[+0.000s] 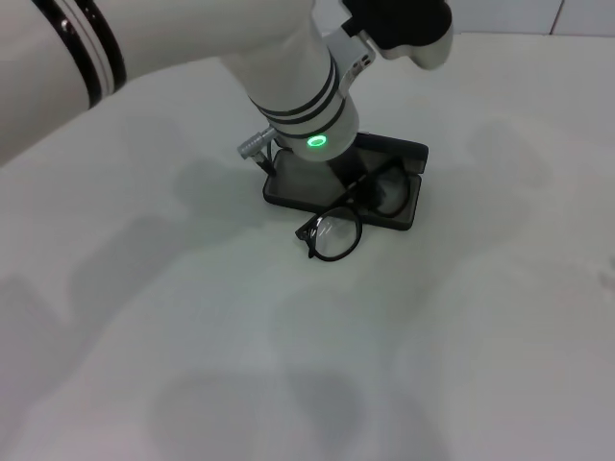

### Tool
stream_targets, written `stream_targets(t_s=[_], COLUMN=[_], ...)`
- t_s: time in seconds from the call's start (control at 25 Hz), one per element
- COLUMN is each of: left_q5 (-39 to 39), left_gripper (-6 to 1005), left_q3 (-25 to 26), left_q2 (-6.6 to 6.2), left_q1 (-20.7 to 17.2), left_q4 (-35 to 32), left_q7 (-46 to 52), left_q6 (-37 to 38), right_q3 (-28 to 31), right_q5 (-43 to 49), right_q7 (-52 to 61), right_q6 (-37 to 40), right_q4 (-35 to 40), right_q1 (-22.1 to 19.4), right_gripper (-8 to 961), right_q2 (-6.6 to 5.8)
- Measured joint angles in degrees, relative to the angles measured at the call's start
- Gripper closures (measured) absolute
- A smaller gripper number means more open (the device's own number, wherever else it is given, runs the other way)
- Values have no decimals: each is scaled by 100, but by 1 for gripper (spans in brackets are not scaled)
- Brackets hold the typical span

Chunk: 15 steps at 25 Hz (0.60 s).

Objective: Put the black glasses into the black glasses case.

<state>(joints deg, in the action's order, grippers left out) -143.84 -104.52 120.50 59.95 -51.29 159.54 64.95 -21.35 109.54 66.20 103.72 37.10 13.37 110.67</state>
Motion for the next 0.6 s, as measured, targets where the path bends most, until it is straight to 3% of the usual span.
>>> stream_targets(t_s=[0.6], left_q5=[234], left_gripper=[631], left_q3=[-7], left_q2=[-1], left_q1=[-28], left_q4=[222], left_q7=[-176], left_q6=[-223], right_q3=[0], right_q5=[4], right_q7=[-2], right_q6=[-11], right_q4=[-2], right_q1=[5], right_gripper=[749], right_q2=[-11])
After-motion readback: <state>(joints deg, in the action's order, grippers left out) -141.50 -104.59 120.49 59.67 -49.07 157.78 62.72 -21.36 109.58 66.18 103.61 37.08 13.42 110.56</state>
